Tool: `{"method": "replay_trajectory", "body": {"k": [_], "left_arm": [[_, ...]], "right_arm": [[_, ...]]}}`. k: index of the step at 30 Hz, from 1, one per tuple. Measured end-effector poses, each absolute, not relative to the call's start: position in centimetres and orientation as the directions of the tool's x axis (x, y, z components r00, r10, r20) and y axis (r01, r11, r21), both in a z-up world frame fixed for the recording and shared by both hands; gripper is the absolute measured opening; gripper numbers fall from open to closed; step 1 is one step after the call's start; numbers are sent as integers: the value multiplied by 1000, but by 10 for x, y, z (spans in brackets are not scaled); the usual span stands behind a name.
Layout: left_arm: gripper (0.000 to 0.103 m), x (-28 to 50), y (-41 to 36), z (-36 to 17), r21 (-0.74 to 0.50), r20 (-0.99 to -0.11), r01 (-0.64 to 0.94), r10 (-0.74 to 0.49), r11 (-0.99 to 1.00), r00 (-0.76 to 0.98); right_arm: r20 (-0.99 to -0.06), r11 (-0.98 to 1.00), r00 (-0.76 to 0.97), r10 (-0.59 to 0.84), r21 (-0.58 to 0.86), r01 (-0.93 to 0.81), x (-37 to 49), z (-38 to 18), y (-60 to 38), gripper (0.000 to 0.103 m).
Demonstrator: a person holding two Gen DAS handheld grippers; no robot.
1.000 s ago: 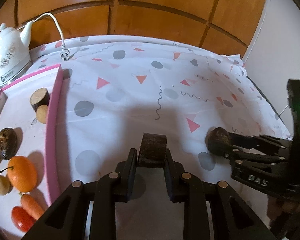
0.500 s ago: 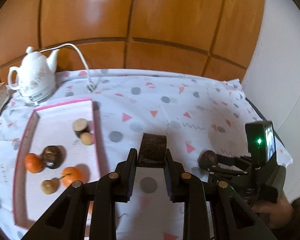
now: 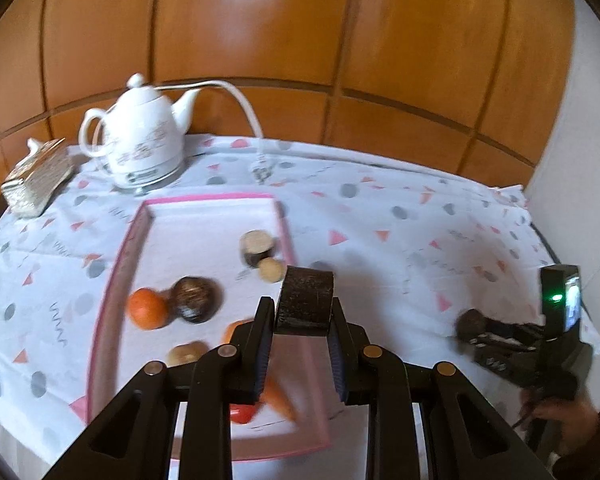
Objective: Organize fruits
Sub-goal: 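Carry the root piece with the left tool while the right tool carries the dark fruit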
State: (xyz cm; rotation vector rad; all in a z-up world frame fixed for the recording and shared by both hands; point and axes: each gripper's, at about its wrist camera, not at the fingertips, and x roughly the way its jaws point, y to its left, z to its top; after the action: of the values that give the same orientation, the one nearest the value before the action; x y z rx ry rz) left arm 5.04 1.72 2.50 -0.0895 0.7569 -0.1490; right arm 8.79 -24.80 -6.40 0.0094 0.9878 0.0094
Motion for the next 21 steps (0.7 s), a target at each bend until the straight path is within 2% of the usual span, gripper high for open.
{"method": "replay_trajectory", "body": {"k": [10,21], "left_arm": [[26,48,74,-2,-109,-717,-49,-44,993,696],[26,49,98,-18,-110,-740,-123,1,986,673]], "right_arm": [[-833,1000,553,0,3,5,89,-63,-245,43],[-809,987,571,140,66,-148,95,-36,-189,43]]}}
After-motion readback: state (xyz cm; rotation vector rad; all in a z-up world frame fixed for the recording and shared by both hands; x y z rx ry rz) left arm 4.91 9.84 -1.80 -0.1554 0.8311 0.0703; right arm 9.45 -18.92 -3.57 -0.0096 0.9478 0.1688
